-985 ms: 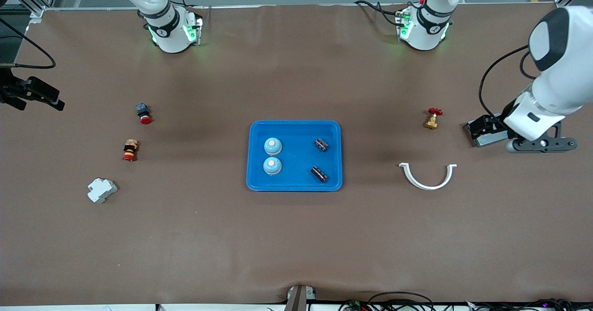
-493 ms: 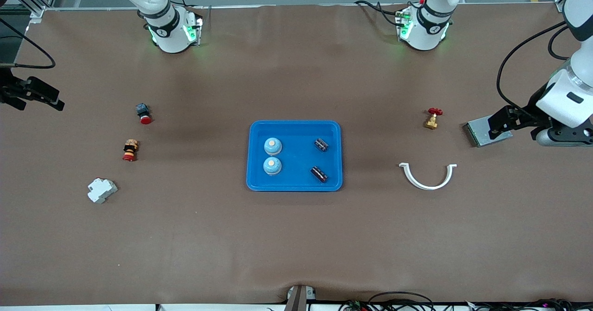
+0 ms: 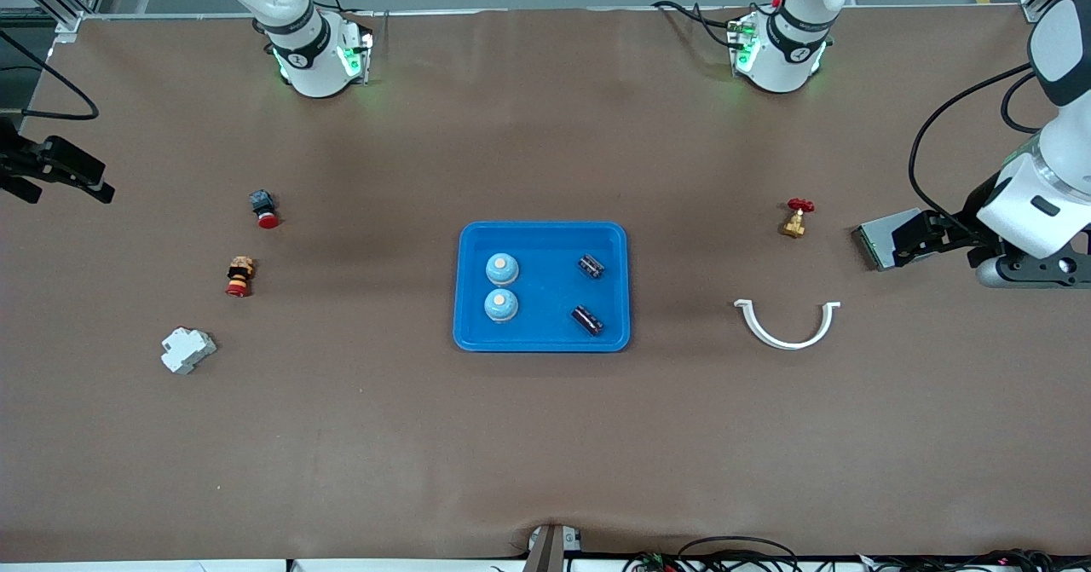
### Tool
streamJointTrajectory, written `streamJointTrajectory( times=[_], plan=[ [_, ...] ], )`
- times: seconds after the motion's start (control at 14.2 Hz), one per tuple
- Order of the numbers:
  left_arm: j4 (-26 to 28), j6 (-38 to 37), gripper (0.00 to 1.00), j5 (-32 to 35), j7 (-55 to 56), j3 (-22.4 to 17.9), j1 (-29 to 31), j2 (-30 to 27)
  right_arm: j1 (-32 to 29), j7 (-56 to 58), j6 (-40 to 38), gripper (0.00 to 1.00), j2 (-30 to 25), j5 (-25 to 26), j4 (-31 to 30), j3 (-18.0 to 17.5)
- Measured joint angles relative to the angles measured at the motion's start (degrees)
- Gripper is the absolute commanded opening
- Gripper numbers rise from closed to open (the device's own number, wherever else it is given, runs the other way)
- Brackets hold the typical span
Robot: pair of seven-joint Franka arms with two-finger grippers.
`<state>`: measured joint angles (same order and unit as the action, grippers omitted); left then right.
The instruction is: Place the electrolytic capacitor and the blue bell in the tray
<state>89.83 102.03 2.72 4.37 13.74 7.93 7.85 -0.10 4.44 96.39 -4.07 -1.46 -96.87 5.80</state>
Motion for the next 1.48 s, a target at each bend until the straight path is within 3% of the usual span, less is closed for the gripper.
streamJointTrajectory(
  times=[1.06, 1.48],
  plan=[
    [-0.5, -1.0, 1.0, 3.4, 0.0, -1.6, 0.3, 0.0, 0.0, -1.9, -0.7, 1.0, 1.1, 0.0, -0.1, 0.0],
    [-0.6, -1.1, 1.0, 3.4, 0.0, -10.7, -8.9, 0.0, 0.0, -1.9, -1.2, 1.0, 1.2, 0.0, -0.2, 0.0]
  ],
)
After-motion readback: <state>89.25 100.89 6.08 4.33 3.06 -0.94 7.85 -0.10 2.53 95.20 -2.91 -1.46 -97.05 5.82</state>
